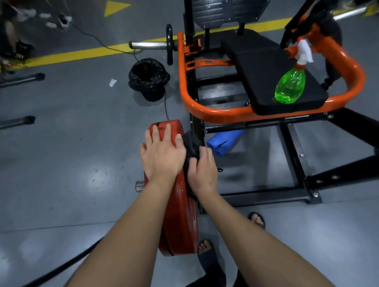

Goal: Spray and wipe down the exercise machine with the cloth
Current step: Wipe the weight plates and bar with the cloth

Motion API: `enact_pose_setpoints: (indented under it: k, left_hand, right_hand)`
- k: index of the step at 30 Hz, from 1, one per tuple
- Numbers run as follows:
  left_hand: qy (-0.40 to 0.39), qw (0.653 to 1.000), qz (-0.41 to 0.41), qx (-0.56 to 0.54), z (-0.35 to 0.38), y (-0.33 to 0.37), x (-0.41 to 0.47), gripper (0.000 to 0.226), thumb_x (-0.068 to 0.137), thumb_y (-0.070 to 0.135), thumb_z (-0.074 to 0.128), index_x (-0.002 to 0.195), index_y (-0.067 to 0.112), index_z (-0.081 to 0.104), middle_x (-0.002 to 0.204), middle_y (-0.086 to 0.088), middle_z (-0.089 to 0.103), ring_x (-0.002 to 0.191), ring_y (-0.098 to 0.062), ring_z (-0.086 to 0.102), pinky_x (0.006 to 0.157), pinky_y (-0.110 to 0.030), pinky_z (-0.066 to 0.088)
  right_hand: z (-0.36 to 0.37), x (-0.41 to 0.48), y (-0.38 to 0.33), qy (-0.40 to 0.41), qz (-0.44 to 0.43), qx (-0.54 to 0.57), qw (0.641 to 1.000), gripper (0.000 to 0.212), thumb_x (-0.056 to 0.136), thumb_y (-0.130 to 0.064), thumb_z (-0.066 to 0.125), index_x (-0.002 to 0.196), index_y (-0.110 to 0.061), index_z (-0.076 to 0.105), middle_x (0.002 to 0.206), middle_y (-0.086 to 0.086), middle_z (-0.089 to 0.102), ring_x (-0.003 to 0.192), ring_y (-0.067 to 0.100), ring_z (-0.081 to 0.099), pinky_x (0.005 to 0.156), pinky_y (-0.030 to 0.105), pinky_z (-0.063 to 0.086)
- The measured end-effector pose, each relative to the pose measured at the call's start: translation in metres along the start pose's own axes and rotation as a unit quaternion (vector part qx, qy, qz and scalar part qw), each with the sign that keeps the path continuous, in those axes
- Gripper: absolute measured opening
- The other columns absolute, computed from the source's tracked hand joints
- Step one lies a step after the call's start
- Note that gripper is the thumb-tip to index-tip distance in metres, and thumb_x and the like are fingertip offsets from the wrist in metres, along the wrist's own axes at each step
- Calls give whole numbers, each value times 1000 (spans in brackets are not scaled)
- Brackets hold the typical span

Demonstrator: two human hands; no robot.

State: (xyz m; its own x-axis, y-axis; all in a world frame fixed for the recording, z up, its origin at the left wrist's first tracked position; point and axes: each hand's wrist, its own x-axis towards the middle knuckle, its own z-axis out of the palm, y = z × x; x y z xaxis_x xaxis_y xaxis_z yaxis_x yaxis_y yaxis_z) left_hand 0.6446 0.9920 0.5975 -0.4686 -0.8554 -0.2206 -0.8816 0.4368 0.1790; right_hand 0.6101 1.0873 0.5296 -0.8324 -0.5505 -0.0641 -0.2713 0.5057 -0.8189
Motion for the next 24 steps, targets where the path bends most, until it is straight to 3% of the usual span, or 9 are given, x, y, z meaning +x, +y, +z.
enact_pose_setpoints:
  k: [5,10,15,19,22,24]
  left_hand:
    - [7,1000,19,6,0,-3,-4,59,107,52,18,163,33,23,172,-8,12,159,-25,7,128,-45,8]
    - [20,1000,14,11,2,-5,-6,58,107,51,20,162,35,24,172,-8,15,158,-25,8,127,-44,10]
    - [8,1000,8,7,0,-2,2,56,107,50,21,161,36,27,172,-6,15,158,-24,9,127,-45,12]
    - [-4,1000,16,5,0,-3,10,54,108,48,19,161,39,26,172,-3,14,158,-21,8,127,-43,13]
    - [-9,999,27,16,1,-4,9,54,108,47,17,162,40,22,173,-4,11,159,-21,6,127,-43,11]
    - [-4,999,34,18,3,-6,3,54,109,47,17,162,41,21,173,-5,10,159,-22,6,127,-43,11]
  right_hand:
    - [-4,13,3,-16,-41,-66,997,45,89,-34,29,106,-2,55,102,17,55,93,37,56,83,49,49]
    - [8,48,-1,-50,66,-72,994,41,102,-29,37,135,-10,51,124,13,57,117,33,54,94,44,42]
    - [10,18,13,23,-90,-10,996,34,90,-24,37,108,-2,56,104,16,57,95,33,52,86,48,48]
    - [11,15,25,60,-181,-8,982,29,86,-11,43,110,1,52,105,21,58,94,32,48,90,44,45]
    - [8,32,17,12,-147,-18,989,37,89,-20,38,112,2,55,105,20,59,95,34,50,89,47,45]
    - [6,46,8,-19,-84,-1,996,47,94,-27,36,126,2,54,116,21,62,107,38,55,94,46,43]
